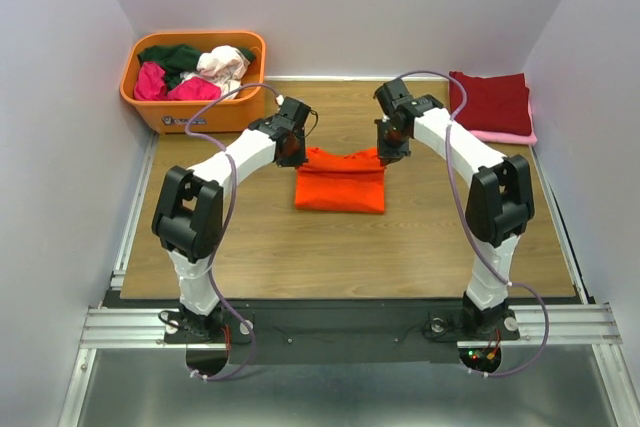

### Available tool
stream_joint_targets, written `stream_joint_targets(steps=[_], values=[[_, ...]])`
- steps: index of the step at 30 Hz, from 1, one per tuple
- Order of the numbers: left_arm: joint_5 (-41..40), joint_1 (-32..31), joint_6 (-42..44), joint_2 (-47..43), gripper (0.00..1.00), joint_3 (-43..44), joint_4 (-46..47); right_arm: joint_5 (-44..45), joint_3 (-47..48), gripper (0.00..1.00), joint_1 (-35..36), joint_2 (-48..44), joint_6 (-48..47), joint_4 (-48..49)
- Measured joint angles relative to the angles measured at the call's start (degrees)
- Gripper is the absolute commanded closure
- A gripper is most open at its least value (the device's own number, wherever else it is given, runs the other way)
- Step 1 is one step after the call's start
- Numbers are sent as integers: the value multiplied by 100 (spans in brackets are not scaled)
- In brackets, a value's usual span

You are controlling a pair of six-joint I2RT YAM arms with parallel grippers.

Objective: Fold and stack the t-shirts
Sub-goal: Fold the tshirt

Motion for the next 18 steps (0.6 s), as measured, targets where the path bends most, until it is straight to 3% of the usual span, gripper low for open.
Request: stream_joint_targets(steps=[10,13,15,16,17,18], values=[[79,162,190,496,98,177,323,11,190,99,-94,643,-184,310],[81,197,243,592,79,240,415,15,234,91,-111,769,-201,382],[83,208,273,662,62,275,455,15,238,73,-127,837,-212,437],[52,210,317,702,55,302,459,42,245,59,-131,850,-254,444],[2,216,341,730,47,313,457,76,245,53,-136,859,-271,435],[-48,236,376,732,30,313,450,114,260,48,-160,857,-337,409]])
